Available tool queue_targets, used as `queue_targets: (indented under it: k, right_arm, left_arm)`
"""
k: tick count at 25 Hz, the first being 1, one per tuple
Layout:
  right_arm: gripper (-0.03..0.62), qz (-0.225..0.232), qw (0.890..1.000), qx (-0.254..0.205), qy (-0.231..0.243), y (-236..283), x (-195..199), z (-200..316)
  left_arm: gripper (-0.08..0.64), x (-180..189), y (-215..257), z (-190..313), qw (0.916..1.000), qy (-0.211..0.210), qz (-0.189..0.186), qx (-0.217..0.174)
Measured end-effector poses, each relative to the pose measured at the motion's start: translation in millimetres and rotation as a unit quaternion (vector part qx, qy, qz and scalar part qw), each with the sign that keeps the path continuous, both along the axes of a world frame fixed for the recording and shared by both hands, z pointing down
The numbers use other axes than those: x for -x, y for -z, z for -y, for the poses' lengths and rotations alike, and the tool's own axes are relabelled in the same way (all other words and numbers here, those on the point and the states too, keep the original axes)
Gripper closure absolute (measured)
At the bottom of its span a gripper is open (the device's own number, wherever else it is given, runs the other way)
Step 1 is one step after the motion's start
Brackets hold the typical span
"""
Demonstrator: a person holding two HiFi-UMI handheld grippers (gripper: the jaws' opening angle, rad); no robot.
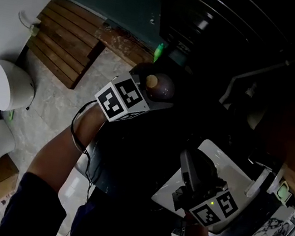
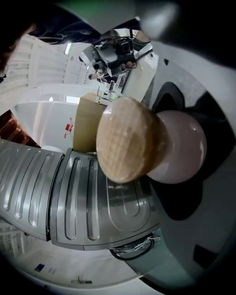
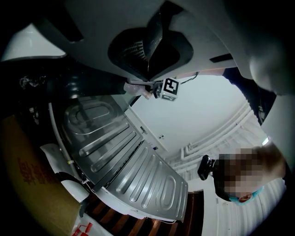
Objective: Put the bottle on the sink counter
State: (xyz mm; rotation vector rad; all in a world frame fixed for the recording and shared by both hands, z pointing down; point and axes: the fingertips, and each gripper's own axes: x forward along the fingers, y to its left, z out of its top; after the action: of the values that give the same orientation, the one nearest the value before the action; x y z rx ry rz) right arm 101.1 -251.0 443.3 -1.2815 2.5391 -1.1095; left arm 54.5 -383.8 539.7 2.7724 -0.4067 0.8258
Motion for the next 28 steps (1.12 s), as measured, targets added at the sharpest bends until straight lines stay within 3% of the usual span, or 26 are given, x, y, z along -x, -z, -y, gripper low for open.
queue_targets:
  k: [14, 28]
  right_arm:
    - [0.566, 0.001, 1.0, 0.007, 0.005, -4.1, 2.5, 0.3]
    - [0.566, 0.0, 1.0, 0.01, 0.007, -5.8, -1.4, -4.6]
  left_arm:
    - [0.161, 0.8, -21.3, -1.2, 0.9965, -0.025, 0.08, -0.002]
    - [0.161, -1.6, -32.8, -2.1, 0.9927, -0.026, 0.118, -0.004]
